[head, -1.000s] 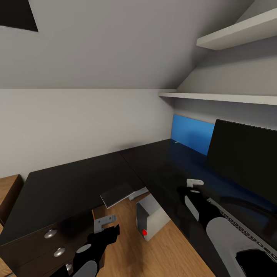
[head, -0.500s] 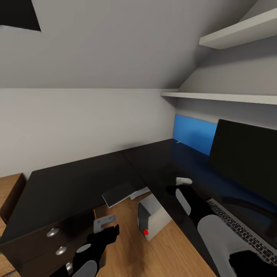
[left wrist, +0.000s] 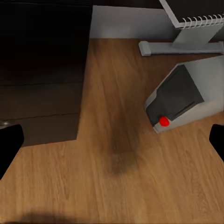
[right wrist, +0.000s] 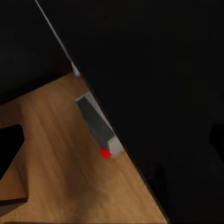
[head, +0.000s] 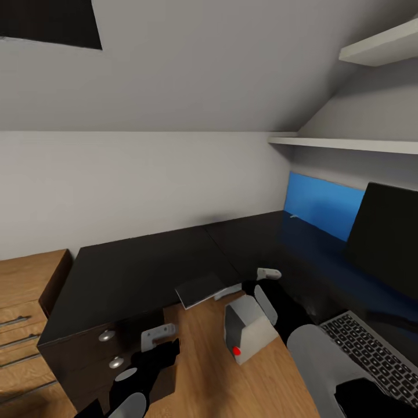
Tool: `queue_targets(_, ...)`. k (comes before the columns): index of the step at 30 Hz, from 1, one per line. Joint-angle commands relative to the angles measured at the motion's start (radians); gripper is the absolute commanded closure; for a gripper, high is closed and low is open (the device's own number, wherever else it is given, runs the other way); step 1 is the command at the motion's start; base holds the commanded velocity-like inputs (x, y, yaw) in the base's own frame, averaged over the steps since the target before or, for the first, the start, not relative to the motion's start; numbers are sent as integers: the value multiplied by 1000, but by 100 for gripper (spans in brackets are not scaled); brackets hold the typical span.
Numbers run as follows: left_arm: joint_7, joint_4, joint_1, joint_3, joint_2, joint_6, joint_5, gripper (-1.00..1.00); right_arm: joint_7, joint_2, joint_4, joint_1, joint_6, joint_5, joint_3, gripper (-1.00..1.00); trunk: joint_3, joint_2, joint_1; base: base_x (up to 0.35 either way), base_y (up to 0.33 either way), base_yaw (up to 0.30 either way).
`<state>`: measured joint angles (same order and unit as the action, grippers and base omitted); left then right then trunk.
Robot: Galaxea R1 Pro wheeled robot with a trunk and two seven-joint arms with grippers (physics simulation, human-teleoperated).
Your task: In the bedroom, organize the workspace by keeping the computer under the desk, ensuring the monitor is on the desk, placing the keyboard on the desk next to the monitor, placing the mouse on the desk next to the keyboard, moving the folder from the swivel chair onto the desk next to the mouse, stacking the notebook on top of the folder with the pen on top of the notebook, and positioning the swivel chair next to the desk.
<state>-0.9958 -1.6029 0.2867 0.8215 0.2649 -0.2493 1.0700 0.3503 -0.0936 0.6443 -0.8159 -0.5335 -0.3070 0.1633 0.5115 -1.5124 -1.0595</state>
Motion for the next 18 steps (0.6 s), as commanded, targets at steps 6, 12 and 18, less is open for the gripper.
queue_targets(6, -6, -1, 2, 2, 1, -5, 2, -100, 12, -5, 2, 0, 0, -9, 6, -100, 4, -1, 0, 0, 0, 274)
queue_targets(12, -6, 0, 2, 2, 0, -5, 2, -100, 13, -15, 2, 0, 1, -8, 7, -100, 6, -1, 0, 0, 0, 274)
queue_targets(18, -6, 0, 2, 4, 0, -5, 2, -100, 13, -19, 0, 0, 2, -6, 7, -100, 8, -1, 0, 0, 0, 274)
